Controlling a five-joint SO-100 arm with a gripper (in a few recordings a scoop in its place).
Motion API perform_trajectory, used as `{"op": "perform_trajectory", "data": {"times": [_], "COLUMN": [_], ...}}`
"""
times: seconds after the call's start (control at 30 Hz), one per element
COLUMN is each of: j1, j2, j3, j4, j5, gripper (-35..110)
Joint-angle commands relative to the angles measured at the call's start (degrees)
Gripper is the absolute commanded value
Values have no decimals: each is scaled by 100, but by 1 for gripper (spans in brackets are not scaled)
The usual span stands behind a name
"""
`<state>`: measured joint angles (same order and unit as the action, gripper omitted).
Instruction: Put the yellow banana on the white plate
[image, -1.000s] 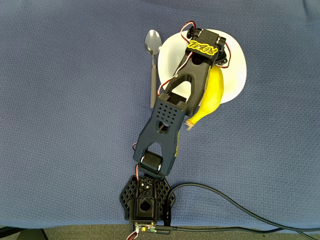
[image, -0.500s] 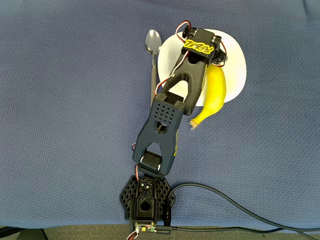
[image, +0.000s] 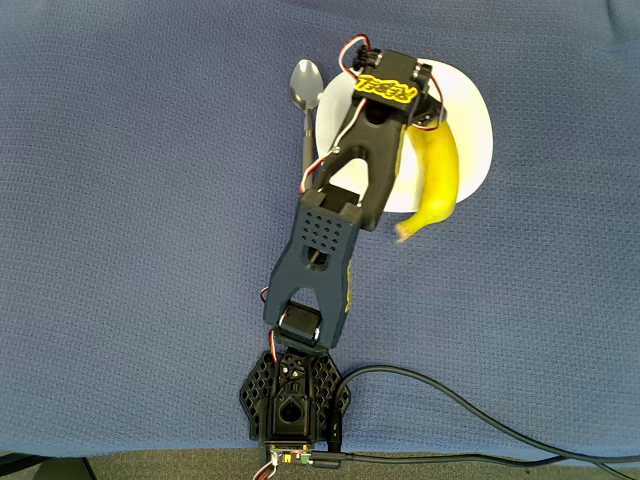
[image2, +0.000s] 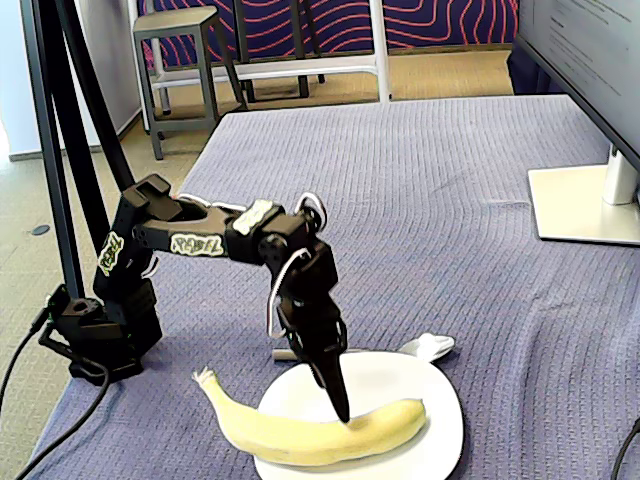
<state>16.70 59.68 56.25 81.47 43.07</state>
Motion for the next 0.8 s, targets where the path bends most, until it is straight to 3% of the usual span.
{"op": "perform_trajectory", "data": {"times": [0.0, 0.27, 0.47, 0.6, 0.77], "j1": [-53, -114, -62, -290, -984], "j2": [844, 1494, 2487, 3401, 4658], "j3": [114, 343, 1380, 2364, 3349], "j4": [255, 738, 686, 554, 527], "j5": [-44, -79, -659, -1169, -1986], "gripper": [33, 31, 18, 0, 0]}}
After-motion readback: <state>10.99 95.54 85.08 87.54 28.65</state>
